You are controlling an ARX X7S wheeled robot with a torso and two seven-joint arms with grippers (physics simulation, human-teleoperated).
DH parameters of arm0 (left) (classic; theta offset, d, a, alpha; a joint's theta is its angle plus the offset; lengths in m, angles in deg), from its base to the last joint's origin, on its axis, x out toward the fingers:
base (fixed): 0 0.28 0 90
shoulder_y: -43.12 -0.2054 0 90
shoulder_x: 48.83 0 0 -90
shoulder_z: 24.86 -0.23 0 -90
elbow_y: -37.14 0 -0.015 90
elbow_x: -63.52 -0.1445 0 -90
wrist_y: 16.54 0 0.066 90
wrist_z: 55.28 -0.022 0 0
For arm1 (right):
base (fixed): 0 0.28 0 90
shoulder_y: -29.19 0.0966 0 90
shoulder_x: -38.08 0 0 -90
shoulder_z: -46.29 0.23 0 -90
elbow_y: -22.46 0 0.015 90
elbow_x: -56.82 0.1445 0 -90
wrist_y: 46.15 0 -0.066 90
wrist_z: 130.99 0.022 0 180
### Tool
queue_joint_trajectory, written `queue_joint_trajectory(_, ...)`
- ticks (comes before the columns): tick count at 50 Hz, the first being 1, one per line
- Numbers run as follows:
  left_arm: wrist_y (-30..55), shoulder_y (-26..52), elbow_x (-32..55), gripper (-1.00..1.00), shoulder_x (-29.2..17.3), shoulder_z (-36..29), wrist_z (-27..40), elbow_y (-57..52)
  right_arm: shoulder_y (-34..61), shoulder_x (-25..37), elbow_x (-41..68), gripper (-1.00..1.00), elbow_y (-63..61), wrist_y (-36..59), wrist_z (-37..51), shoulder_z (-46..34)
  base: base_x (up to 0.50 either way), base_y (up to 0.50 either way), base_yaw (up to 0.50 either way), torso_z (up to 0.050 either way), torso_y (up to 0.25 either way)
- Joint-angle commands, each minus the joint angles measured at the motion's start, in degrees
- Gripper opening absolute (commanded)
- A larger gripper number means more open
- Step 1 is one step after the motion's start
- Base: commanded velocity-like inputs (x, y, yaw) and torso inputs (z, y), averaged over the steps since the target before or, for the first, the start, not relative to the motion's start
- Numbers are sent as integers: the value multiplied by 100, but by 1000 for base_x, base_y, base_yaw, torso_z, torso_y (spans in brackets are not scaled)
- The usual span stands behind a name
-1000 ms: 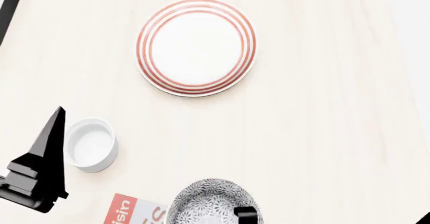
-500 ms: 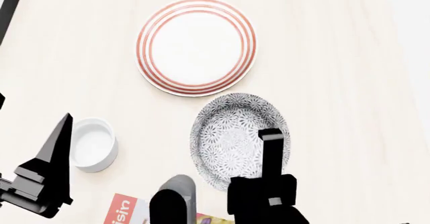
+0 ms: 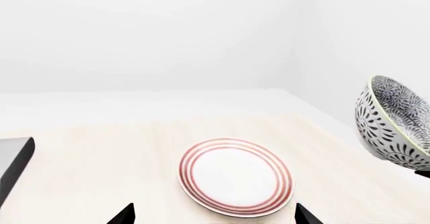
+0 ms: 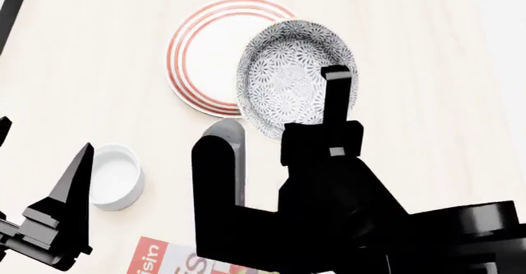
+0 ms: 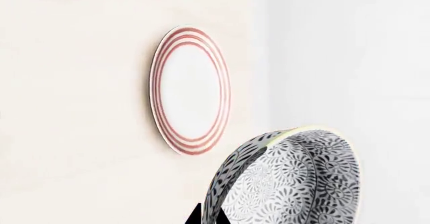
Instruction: Pick the akita bowl on the cookies box and place it on the plate.
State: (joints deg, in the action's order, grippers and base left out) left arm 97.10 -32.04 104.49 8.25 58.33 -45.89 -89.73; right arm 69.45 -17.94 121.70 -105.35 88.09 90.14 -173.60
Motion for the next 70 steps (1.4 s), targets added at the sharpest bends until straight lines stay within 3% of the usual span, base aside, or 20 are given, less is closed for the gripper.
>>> queue_joint_trajectory(1, -28, -21, -14, 100, -15, -34, -32, 11, -209, -147, -934, -100, 949, -309, -518, 189, 0, 0, 0, 0, 0)
queue_joint_trajectory(21, -81, -69, -45, 100, -39, -61, -57, 47, -777, -614, -1627, -100, 2648, -991, -1045, 461, 0, 0, 0, 0, 0)
queue_joint_trajectory(32, -164, -93, -132, 100, -27, -133, -136, 128, -1372, -1084, -2013, -100, 4237, -1557, -1303, 651, 0, 0, 0, 0, 0)
queue_joint_trajectory(70, -427, -245, -275, 100, -98, -211, -327, 132, -3014, -2685, -2875, -100, 7714, -2799, -2041, 751, 0, 0, 0, 0, 1)
